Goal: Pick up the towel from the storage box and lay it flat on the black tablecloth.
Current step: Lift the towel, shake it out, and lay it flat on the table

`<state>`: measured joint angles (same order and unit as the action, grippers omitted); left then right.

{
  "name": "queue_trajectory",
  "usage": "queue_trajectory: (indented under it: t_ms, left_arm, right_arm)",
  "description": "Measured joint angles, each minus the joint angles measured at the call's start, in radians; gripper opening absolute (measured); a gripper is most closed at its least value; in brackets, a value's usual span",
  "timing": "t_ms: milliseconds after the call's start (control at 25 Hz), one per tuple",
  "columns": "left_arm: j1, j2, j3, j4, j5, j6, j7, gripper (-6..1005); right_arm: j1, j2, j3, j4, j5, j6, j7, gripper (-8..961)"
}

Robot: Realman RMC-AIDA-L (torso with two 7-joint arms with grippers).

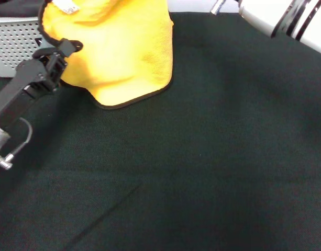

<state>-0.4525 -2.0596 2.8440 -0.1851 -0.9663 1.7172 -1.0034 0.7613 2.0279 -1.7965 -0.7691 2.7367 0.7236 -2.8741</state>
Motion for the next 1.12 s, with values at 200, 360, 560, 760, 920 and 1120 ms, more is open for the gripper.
queue_trajectory:
  t_ms: [200, 360, 560, 760, 920, 1120]
  left_arm:
    - [0.012, 0.03, 0.0, -0.01, 0.01, 0.009, -0.1, 28]
    - [0.013, 0.034, 0.0, -0.027, 0.021, 0.009, -0.133, 28]
    - [0.007, 0.038, 0.0, -0.041, 0.023, 0.01, -0.148, 27]
    - [0.004, 0.044, 0.0, -0.043, 0.024, 0.012, -0.158, 27]
    - [0.002, 0.048, 0.0, -0.048, 0.025, 0.036, -0.159, 27]
    - [0.002, 0.055, 0.0, -0.056, 0.025, 0.061, -0.168, 27]
  right_arm:
    - [-0.037, 0.0, -0.002, 0.0, -0.003, 0.005, 0.004, 14]
    - [-0.07, 0.0, -0.012, 0.002, -0.006, 0.009, 0.006, 15]
    - [-0.101, 0.0, -0.043, 0.004, -0.007, 0.013, 0.005, 15]
    - [-0.135, 0.0, -0.066, -0.003, -0.006, 0.021, 0.001, 15]
    - [-0.159, 0.0, -0.064, -0.008, -0.001, 0.022, 0.006, 15]
    - [-0.187, 0.0, -0.059, -0.015, -0.001, 0.022, 0.009, 15]
